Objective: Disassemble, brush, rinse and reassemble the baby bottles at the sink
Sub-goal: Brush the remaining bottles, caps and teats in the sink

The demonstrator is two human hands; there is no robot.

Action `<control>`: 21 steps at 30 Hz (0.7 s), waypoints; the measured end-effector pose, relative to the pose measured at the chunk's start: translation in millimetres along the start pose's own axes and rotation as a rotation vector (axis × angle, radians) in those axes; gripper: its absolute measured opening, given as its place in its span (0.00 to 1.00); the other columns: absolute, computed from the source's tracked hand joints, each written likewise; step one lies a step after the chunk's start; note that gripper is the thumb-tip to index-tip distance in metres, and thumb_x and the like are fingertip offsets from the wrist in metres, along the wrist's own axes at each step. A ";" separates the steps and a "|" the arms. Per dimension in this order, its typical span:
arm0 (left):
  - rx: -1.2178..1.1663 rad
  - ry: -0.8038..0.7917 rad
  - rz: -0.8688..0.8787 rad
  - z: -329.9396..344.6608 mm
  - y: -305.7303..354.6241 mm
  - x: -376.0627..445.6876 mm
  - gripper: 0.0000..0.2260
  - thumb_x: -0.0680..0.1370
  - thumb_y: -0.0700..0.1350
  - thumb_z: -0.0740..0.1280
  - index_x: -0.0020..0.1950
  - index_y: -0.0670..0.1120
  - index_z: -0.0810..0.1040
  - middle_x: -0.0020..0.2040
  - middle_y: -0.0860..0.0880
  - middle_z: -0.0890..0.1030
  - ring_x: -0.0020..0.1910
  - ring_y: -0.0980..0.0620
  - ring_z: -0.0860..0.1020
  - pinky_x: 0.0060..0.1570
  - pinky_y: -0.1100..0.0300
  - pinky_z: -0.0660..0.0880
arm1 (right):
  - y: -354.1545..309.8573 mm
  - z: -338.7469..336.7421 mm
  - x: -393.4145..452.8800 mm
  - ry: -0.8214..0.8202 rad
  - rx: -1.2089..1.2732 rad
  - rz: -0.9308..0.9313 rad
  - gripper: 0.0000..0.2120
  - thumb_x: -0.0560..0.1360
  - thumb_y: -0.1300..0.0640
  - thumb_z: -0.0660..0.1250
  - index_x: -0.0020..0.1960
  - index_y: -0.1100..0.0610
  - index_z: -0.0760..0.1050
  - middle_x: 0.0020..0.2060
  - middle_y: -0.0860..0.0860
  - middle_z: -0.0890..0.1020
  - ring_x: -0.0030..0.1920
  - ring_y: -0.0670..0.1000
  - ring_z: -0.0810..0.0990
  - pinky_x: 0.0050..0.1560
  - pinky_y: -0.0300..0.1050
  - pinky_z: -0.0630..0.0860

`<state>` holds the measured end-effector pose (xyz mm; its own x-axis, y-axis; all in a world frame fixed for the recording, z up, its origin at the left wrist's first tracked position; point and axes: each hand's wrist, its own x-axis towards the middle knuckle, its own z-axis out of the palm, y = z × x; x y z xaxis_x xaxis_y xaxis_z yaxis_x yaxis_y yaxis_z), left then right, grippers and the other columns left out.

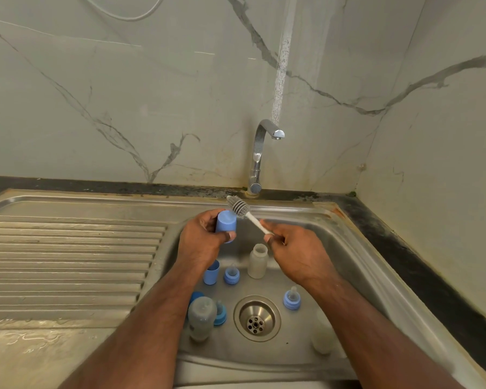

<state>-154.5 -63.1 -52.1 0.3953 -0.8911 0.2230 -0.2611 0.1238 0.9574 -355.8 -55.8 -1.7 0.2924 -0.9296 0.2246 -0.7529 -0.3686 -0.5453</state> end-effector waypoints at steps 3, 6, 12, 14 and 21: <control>0.010 0.010 -0.003 -0.7 -1.0 1.9 0.21 0.70 0.37 0.79 0.61 0.47 0.83 0.50 0.55 0.86 0.51 0.57 0.84 0.58 0.55 0.80 | -3.5 2.6 -4.4 -0.053 0.054 -0.024 0.17 0.82 0.49 0.62 0.71 0.40 0.72 0.33 0.42 0.77 0.31 0.43 0.72 0.32 0.32 0.68; -0.039 0.035 -0.017 -1.0 1.3 0.8 0.23 0.70 0.35 0.79 0.63 0.47 0.82 0.49 0.56 0.84 0.51 0.58 0.83 0.57 0.59 0.79 | -0.1 -0.2 1.1 0.009 -0.018 0.021 0.18 0.83 0.48 0.60 0.73 0.40 0.70 0.36 0.42 0.76 0.33 0.42 0.74 0.34 0.34 0.69; -0.045 0.026 -0.019 -0.6 -1.4 1.3 0.21 0.69 0.34 0.79 0.60 0.48 0.83 0.51 0.54 0.86 0.51 0.55 0.84 0.59 0.52 0.81 | -3.3 0.5 -1.5 -0.033 0.016 -0.004 0.18 0.82 0.48 0.62 0.71 0.38 0.71 0.34 0.42 0.77 0.32 0.43 0.74 0.34 0.35 0.70; -0.046 0.032 -0.012 -0.1 -0.7 0.8 0.23 0.69 0.34 0.79 0.63 0.48 0.82 0.52 0.53 0.85 0.53 0.55 0.84 0.60 0.53 0.80 | -1.0 -1.7 1.2 0.007 -0.019 0.031 0.18 0.83 0.48 0.61 0.72 0.39 0.70 0.36 0.41 0.76 0.34 0.42 0.74 0.36 0.35 0.70; -0.034 0.015 -0.007 1.8 0.7 -1.4 0.23 0.70 0.34 0.78 0.64 0.47 0.81 0.49 0.57 0.84 0.51 0.58 0.83 0.57 0.57 0.80 | -6.9 0.1 0.0 -0.006 -0.063 0.016 0.19 0.83 0.48 0.60 0.73 0.39 0.69 0.45 0.45 0.82 0.38 0.44 0.78 0.41 0.39 0.77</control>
<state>-156.9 -62.6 -52.0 0.4106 -0.8853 0.2185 -0.2284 0.1321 0.9646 -350.6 -53.3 2.0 0.2838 -0.9353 0.2112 -0.7930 -0.3527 -0.4968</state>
